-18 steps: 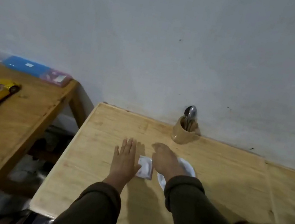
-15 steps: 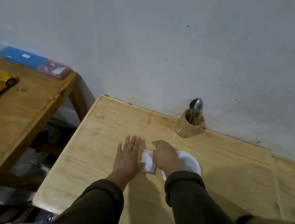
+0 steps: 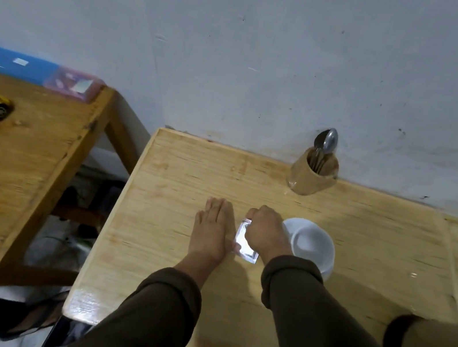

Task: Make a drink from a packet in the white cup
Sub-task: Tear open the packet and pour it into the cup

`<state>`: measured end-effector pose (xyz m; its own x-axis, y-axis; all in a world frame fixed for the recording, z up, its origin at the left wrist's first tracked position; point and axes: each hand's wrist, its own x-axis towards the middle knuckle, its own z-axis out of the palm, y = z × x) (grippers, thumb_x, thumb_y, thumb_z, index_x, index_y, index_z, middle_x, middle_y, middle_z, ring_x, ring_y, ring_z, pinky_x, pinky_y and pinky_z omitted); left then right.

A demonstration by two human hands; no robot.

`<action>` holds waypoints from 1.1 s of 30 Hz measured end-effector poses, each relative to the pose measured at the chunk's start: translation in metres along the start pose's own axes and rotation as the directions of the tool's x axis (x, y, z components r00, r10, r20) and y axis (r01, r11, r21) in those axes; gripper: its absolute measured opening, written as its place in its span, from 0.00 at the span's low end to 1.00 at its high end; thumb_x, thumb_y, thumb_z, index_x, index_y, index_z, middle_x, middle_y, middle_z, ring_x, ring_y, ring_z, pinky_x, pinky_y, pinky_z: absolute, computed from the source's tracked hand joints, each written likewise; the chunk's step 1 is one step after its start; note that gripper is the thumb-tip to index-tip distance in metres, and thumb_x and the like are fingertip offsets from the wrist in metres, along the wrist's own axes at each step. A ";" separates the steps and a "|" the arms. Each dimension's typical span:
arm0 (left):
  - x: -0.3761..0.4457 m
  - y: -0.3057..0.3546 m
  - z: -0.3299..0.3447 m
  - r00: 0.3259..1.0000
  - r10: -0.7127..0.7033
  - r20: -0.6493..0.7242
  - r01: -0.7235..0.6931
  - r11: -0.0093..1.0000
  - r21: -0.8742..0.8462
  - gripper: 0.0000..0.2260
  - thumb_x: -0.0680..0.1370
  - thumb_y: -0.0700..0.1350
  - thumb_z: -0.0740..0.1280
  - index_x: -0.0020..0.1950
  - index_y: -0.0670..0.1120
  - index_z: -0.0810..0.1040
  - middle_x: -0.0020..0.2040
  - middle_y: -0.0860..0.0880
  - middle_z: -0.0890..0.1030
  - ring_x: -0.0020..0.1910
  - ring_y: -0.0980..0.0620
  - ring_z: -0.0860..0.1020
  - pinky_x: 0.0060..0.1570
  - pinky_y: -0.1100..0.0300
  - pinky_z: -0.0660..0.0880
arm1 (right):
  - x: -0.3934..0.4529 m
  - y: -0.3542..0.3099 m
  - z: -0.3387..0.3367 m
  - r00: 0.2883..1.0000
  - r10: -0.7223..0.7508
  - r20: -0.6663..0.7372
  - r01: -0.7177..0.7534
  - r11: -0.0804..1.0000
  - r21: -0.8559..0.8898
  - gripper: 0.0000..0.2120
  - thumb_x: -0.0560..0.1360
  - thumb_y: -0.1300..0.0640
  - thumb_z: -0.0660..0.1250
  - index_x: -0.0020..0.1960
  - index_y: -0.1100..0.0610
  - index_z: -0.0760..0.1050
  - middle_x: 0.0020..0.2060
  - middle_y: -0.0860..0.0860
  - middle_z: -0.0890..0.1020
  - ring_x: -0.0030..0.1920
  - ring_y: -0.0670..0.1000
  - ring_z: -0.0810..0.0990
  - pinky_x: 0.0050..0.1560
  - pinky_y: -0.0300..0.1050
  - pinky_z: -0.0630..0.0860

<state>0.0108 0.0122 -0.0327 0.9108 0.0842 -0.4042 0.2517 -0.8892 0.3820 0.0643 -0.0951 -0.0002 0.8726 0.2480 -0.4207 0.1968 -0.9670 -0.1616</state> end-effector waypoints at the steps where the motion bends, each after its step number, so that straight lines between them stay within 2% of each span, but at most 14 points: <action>1: 0.001 0.000 -0.001 1.000 0.004 -0.009 -0.005 1.000 -0.015 0.43 0.74 0.54 0.68 0.78 0.44 0.43 0.80 0.47 0.45 0.79 0.46 0.41 0.78 0.51 0.46 | 0.000 -0.001 -0.002 1.000 0.009 -0.008 -0.009 1.000 0.010 0.14 0.75 0.62 0.61 0.59 0.59 0.76 0.57 0.58 0.78 0.59 0.59 0.75 0.62 0.50 0.72; 4: 0.007 0.000 -0.005 0.999 0.009 -0.038 -0.012 0.998 -0.062 0.40 0.75 0.47 0.69 0.79 0.43 0.48 0.80 0.46 0.49 0.79 0.47 0.44 0.78 0.54 0.49 | 0.000 -0.007 -0.013 0.998 0.060 -0.007 -0.059 0.989 0.137 0.10 0.75 0.60 0.63 0.53 0.58 0.78 0.54 0.57 0.81 0.55 0.58 0.78 0.55 0.47 0.73; 6: 0.012 0.002 -0.012 0.996 0.001 -0.089 -0.020 0.978 -0.208 0.31 0.75 0.41 0.68 0.76 0.42 0.61 0.78 0.45 0.59 0.78 0.47 0.54 0.76 0.58 0.56 | 0.002 -0.009 -0.022 0.995 0.102 -0.002 -0.098 0.967 0.234 0.09 0.75 0.61 0.62 0.51 0.59 0.79 0.52 0.57 0.82 0.54 0.58 0.78 0.54 0.47 0.74; 8: 0.012 0.007 -0.026 0.991 -0.042 -0.128 -0.016 0.909 -0.416 0.18 0.76 0.40 0.65 0.66 0.42 0.74 0.69 0.44 0.73 0.70 0.45 0.70 0.68 0.58 0.67 | 0.002 -0.011 -0.034 0.991 0.136 -0.004 -0.127 0.936 0.328 0.08 0.74 0.61 0.63 0.49 0.59 0.80 0.50 0.57 0.83 0.53 0.57 0.79 0.52 0.45 0.74; 9: 0.012 0.011 -0.034 0.989 -0.063 -0.137 -0.015 0.861 -0.508 0.14 0.77 0.39 0.64 0.62 0.41 0.78 0.64 0.43 0.77 0.64 0.44 0.75 0.63 0.58 0.71 | 0.002 -0.011 -0.041 0.990 0.144 -0.013 -0.129 0.922 0.366 0.06 0.74 0.61 0.64 0.47 0.58 0.80 0.50 0.57 0.83 0.51 0.57 0.79 0.50 0.43 0.74; 11: 0.012 0.019 -0.049 0.986 -0.072 -0.149 -0.031 0.804 -0.593 0.10 0.78 0.38 0.63 0.55 0.40 0.81 0.58 0.42 0.81 0.58 0.43 0.78 0.54 0.61 0.71 | 0.000 -0.009 -0.056 0.990 0.136 -0.041 -0.106 0.901 0.422 0.04 0.73 0.60 0.66 0.42 0.55 0.79 0.47 0.56 0.84 0.47 0.54 0.79 0.47 0.41 0.71; 15: 0.015 0.032 -0.069 0.976 -0.032 -0.214 -0.108 0.786 -0.609 0.08 0.78 0.42 0.64 0.50 0.43 0.82 0.55 0.45 0.83 0.57 0.47 0.79 0.45 0.67 0.65 | -0.009 -0.004 -0.091 0.993 0.087 -0.076 -0.036 0.858 0.513 0.05 0.73 0.61 0.67 0.39 0.54 0.76 0.36 0.50 0.78 0.39 0.50 0.74 0.36 0.38 0.68; 17: 0.017 0.039 -0.078 0.970 -0.017 -0.241 -0.143 0.765 -0.627 0.07 0.77 0.42 0.65 0.50 0.42 0.82 0.55 0.46 0.83 0.57 0.47 0.78 0.46 0.68 0.64 | -0.015 -0.001 -0.109 0.995 0.035 -0.099 0.024 0.844 0.536 0.06 0.72 0.60 0.70 0.38 0.55 0.76 0.30 0.46 0.74 0.33 0.46 0.72 0.33 0.37 0.67; 19: 0.017 0.048 -0.087 0.964 0.022 -0.263 -0.188 0.755 -0.628 0.07 0.77 0.43 0.65 0.50 0.43 0.82 0.54 0.46 0.84 0.56 0.47 0.79 0.49 0.64 0.67 | -0.021 0.004 -0.126 0.993 -0.009 -0.118 0.070 0.844 0.532 0.04 0.71 0.58 0.72 0.41 0.56 0.78 0.30 0.44 0.73 0.32 0.43 0.71 0.34 0.36 0.67; 21: 0.017 0.058 -0.096 0.962 0.057 -0.269 -0.222 0.736 -0.640 0.08 0.78 0.44 0.65 0.50 0.43 0.81 0.52 0.46 0.84 0.54 0.47 0.79 0.50 0.62 0.68 | -0.026 0.010 -0.140 0.991 -0.024 -0.133 0.093 0.839 0.536 0.04 0.71 0.57 0.71 0.43 0.57 0.78 0.30 0.44 0.74 0.34 0.44 0.72 0.33 0.30 0.67; 24: 0.015 0.073 -0.108 0.955 0.104 -0.279 -0.274 0.672 -0.688 0.07 0.79 0.44 0.63 0.48 0.42 0.80 0.46 0.47 0.82 0.48 0.48 0.78 0.50 0.57 0.72 | -0.034 0.020 -0.156 0.982 -0.046 -0.185 0.140 0.831 0.539 0.05 0.73 0.60 0.69 0.39 0.55 0.75 0.30 0.44 0.74 0.34 0.44 0.73 0.27 0.23 0.67; 27: 0.006 0.092 -0.116 0.949 0.137 -0.285 -0.307 0.613 -0.728 0.06 0.80 0.43 0.62 0.47 0.45 0.78 0.44 0.47 0.79 0.45 0.50 0.76 0.47 0.57 0.72 | -0.043 0.030 -0.170 0.967 -0.048 -0.251 0.173 0.848 0.502 0.01 0.74 0.62 0.67 0.43 0.59 0.78 0.32 0.46 0.74 0.33 0.41 0.71 0.28 0.20 0.66; 30: 0.002 0.110 -0.118 0.941 0.163 -0.297 -0.334 0.601 -0.726 0.06 0.80 0.44 0.62 0.47 0.45 0.77 0.43 0.46 0.79 0.44 0.49 0.76 0.46 0.57 0.72 | -0.047 0.042 -0.182 0.942 -0.044 -0.334 0.209 0.854 0.477 0.05 0.72 0.64 0.68 0.40 0.56 0.77 0.31 0.47 0.75 0.35 0.47 0.73 0.29 0.25 0.67; 33: -0.003 0.126 -0.119 0.934 0.147 -0.325 -0.342 0.629 -0.698 0.07 0.80 0.45 0.61 0.46 0.46 0.77 0.43 0.47 0.79 0.44 0.49 0.75 0.46 0.55 0.72 | -0.050 0.052 -0.188 0.931 -0.040 -0.362 0.224 0.846 0.484 0.07 0.71 0.65 0.65 0.39 0.55 0.77 0.35 0.50 0.79 0.40 0.49 0.75 0.37 0.37 0.71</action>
<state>0.0789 -0.0466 0.1152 0.9942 0.0945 -0.0514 0.0757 -0.2746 0.9586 0.1153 -0.1689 0.1797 0.9665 0.2488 -0.0624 0.1462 -0.7341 -0.6631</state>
